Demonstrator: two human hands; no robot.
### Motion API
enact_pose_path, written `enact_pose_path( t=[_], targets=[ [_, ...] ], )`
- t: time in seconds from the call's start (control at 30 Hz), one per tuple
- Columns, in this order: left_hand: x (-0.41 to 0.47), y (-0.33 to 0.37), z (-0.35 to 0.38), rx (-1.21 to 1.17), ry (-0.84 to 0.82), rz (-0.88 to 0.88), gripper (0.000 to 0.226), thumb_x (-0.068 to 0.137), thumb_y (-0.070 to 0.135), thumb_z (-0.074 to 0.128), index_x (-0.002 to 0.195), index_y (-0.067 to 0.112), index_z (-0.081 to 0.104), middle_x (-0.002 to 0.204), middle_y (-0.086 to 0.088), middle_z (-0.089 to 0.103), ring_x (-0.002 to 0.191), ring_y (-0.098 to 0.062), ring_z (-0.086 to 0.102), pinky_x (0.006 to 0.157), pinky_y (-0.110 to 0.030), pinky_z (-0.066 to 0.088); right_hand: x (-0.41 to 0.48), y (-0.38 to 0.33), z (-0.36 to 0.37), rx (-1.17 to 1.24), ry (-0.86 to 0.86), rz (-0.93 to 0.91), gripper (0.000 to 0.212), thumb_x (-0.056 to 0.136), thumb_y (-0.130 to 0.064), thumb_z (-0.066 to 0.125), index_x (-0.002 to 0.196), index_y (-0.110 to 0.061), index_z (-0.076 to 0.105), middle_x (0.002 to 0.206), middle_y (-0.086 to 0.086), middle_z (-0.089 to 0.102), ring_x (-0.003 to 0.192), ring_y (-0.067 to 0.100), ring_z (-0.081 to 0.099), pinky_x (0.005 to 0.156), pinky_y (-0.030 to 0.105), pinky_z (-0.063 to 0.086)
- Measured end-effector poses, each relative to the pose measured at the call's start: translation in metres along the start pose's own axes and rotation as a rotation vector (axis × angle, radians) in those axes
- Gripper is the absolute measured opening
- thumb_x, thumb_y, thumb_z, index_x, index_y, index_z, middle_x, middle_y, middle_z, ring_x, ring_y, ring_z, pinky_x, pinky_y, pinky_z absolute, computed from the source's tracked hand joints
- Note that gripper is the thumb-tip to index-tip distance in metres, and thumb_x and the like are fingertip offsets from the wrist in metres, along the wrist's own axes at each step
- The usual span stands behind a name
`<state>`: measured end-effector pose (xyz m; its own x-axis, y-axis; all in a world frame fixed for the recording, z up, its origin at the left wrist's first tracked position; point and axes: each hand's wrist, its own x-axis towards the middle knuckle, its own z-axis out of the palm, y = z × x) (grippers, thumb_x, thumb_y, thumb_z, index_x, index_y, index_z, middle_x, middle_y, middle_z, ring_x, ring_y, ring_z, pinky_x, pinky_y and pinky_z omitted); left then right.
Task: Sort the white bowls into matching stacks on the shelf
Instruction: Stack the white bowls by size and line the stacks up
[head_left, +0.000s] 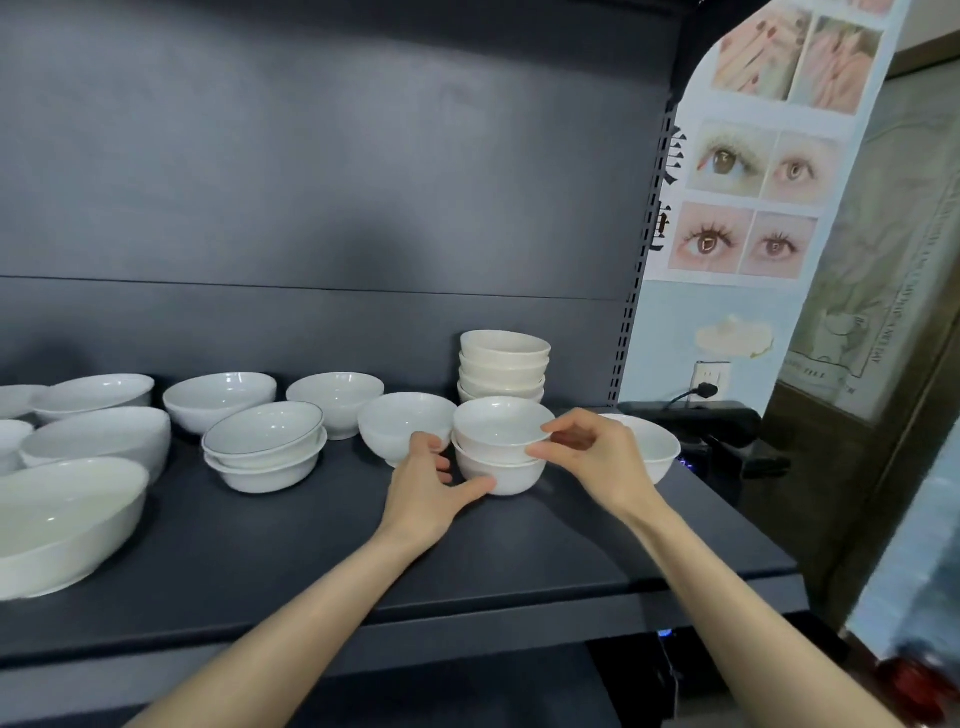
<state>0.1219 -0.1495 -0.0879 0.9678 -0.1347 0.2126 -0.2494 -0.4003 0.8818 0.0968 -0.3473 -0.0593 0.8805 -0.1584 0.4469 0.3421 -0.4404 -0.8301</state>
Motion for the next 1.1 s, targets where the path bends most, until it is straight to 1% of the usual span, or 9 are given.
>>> enact_pose_path(
  t=[0.17,0.27,0.37,0.5,0.6,0.77,0.87,0.97,1.1],
  targets=[
    [0.002,0.001,0.006,-0.053,-0.076,-0.032,0.065,0.07,0.023,0.084,0.123,0.011,0.048,0.111,0.001,0.058,0.099,-0.013,0.058,0.083,-0.022,0.044,-0.001,0.003,-0.002,-0.046,-0.06,0.019,0.035,0.072,-0.021,0.082,0.101,-0.017,0.064,0.104,0.002,0.069,0.092,0.016,0.067,0.081,0.018,0.052],
    [0.003,0.001,0.008,-0.06,-0.1,-0.011,0.083,0.05,0.044,0.083,0.122,0.014,0.055,0.117,0.0,0.065,0.103,-0.013,0.062,0.09,-0.024,0.049,-0.002,0.004,-0.002,0.021,-0.128,0.081,0.062,0.073,-0.022,0.082,0.124,-0.023,0.048,0.121,0.0,0.06,0.095,0.012,0.067,0.076,0.016,0.052],
    [0.007,-0.004,0.01,-0.086,-0.081,0.002,0.092,0.04,0.053,0.075,0.122,0.014,0.058,0.117,0.0,0.067,0.104,-0.012,0.064,0.093,-0.025,0.05,-0.003,0.005,-0.001,0.038,-0.165,0.135,0.08,0.074,-0.02,0.081,0.141,-0.016,0.037,0.124,0.001,0.057,0.103,0.014,0.063,0.077,0.014,0.049],
    [0.01,-0.008,0.011,-0.103,-0.07,0.003,0.087,0.04,0.053,0.076,0.118,0.017,0.062,0.113,0.002,0.069,0.103,-0.013,0.065,0.097,-0.036,0.051,-0.002,0.01,0.002,0.036,-0.158,0.1,0.057,0.074,-0.019,0.08,0.125,-0.009,0.057,0.12,0.002,0.066,0.102,0.01,0.064,0.084,0.016,0.051],
    [0.009,-0.01,0.01,-0.117,-0.062,0.002,0.077,0.04,0.05,0.079,0.11,0.02,0.066,0.106,0.005,0.072,0.098,-0.012,0.067,0.095,-0.038,0.052,-0.003,0.013,0.004,0.063,-0.129,0.1,0.053,0.072,-0.019,0.083,0.119,-0.008,0.062,0.114,0.001,0.069,0.104,0.011,0.065,0.091,0.024,0.053],
    [0.002,-0.001,0.007,-0.154,-0.057,0.037,0.04,0.066,0.007,0.084,0.1,0.015,0.065,0.09,0.008,0.07,0.083,-0.01,0.067,0.073,-0.012,0.053,-0.01,0.005,-0.001,0.093,-0.083,0.101,0.041,0.069,-0.015,0.084,0.107,-0.015,0.067,0.104,-0.003,0.072,0.097,0.009,0.068,0.088,0.023,0.054],
    [0.002,0.011,0.01,-0.189,-0.048,0.106,0.037,0.068,0.005,0.083,0.1,0.012,0.066,0.091,0.006,0.071,0.083,-0.008,0.067,0.069,-0.01,0.051,-0.014,-0.004,-0.014,0.119,-0.041,0.074,0.029,0.071,-0.009,0.082,0.092,-0.023,0.068,0.093,-0.011,0.073,0.087,0.001,0.069,0.077,0.015,0.052],
    [0.005,0.028,0.021,-0.239,-0.052,0.158,0.037,0.067,0.005,0.083,0.099,0.013,0.066,0.089,0.006,0.071,0.079,0.0,0.066,0.067,-0.008,0.051,-0.015,-0.011,-0.035,0.13,0.024,0.067,0.031,0.072,-0.008,0.081,0.098,-0.018,0.068,0.089,-0.016,0.072,0.08,-0.006,0.068,0.07,0.009,0.049],
    [0.012,0.049,0.045,-0.339,-0.085,0.201,0.041,0.067,-0.001,0.082,0.102,0.011,0.064,0.089,0.005,0.071,0.073,0.006,0.067,0.065,-0.008,0.05,-0.011,-0.015,-0.067,0.088,0.083,0.046,0.04,0.069,-0.016,0.084,0.107,-0.015,0.069,0.1,-0.007,0.073,0.091,0.001,0.069,0.077,0.012,0.052]
  ],
)
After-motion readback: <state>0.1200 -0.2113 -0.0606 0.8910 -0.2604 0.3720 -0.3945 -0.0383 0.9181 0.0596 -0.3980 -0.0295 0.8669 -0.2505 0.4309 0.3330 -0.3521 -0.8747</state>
